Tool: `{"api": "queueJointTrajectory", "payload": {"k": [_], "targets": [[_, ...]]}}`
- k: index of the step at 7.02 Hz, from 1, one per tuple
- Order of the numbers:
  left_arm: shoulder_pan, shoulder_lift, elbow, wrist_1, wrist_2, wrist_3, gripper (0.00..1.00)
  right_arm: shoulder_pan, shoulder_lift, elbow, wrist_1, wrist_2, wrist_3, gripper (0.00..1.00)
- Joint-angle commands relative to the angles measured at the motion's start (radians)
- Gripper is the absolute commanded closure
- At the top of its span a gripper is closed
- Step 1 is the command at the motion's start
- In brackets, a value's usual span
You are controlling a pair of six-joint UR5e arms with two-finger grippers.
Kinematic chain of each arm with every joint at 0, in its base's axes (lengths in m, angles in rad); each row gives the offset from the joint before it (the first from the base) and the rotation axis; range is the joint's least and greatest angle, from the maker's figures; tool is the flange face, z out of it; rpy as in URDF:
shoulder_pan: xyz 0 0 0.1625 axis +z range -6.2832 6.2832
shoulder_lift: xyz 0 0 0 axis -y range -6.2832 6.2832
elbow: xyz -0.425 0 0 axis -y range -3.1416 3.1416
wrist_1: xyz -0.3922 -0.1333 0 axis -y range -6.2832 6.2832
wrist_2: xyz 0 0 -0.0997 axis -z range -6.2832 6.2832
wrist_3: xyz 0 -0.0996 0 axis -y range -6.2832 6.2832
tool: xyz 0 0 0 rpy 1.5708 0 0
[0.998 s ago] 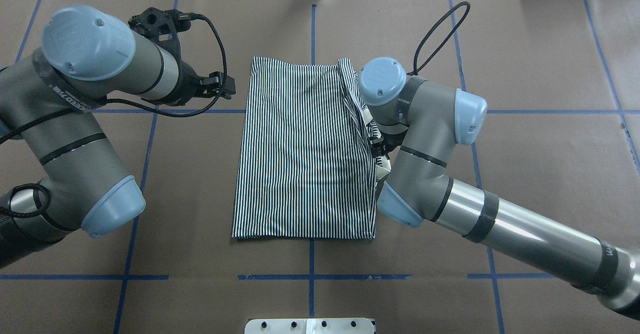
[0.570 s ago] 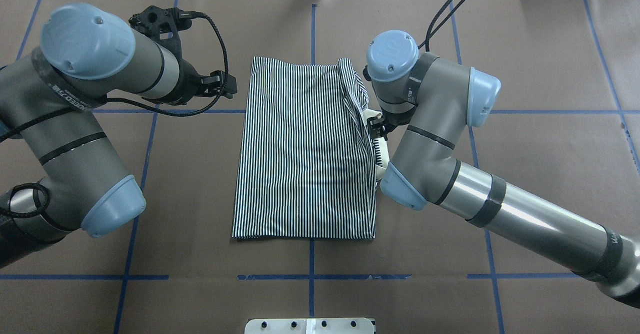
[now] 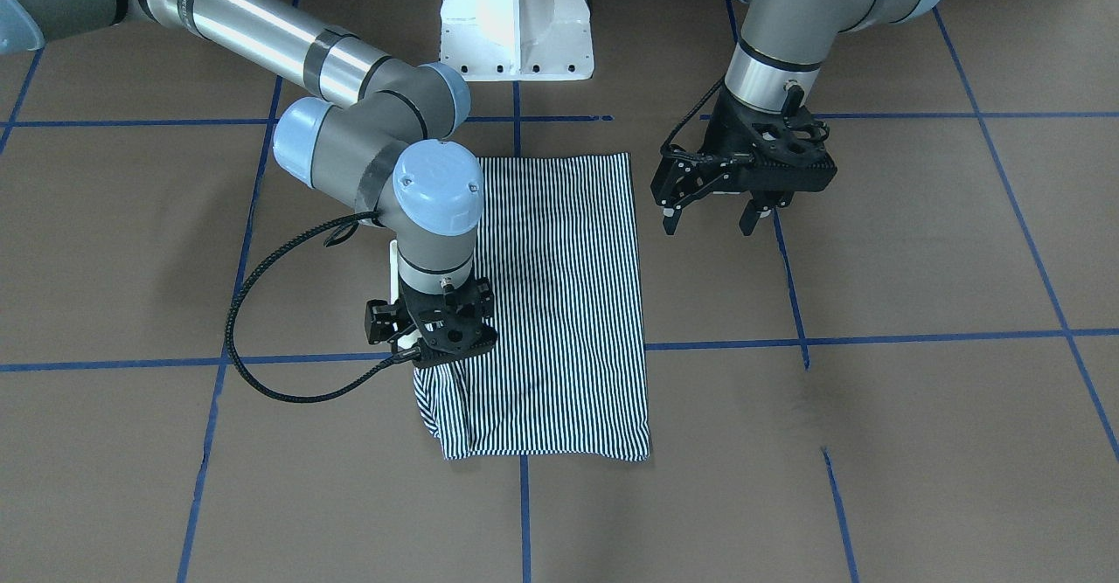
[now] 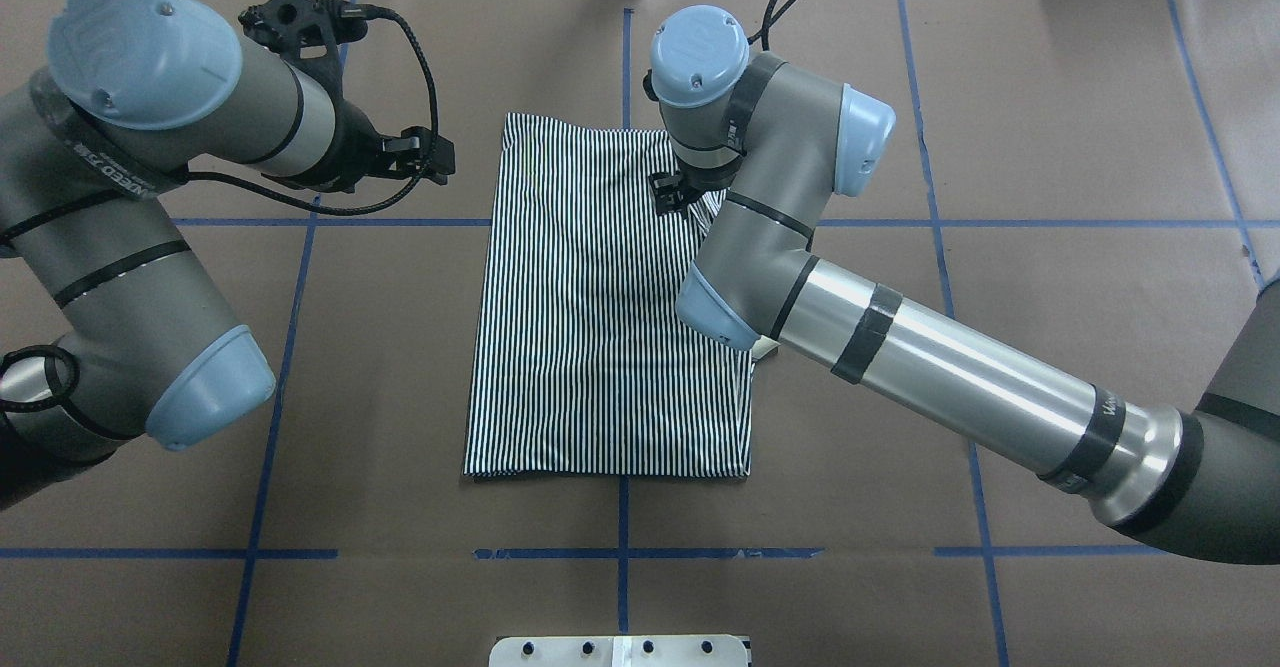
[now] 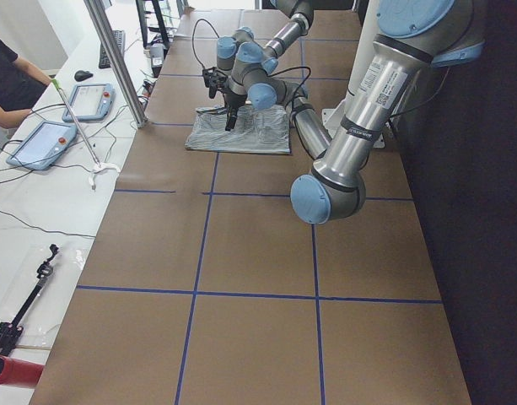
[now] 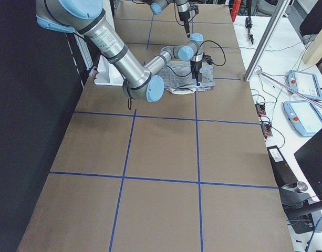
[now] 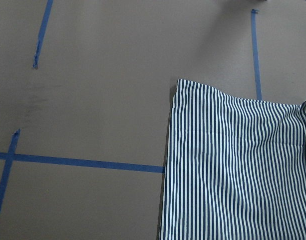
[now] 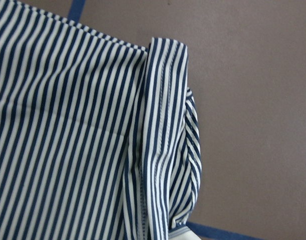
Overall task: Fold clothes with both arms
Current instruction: 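Raise the right gripper away from the shirt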
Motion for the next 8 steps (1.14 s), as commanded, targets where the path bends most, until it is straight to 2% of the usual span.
{"api": "queueJointTrajectory", "payload": {"k": [1, 8], "targets": [[-0.023, 0.004, 0.002, 0.000, -0.017, 0.027, 0.00, -0.001, 0.030, -0.061, 0.019, -0.015, -0.006, 0.00], [-0.024, 0.004, 0.007, -0.001, -0.031, 0.025, 0.00, -0.012, -0.008, -0.069, 0.010, -0.016, -0.018, 0.00]]}}
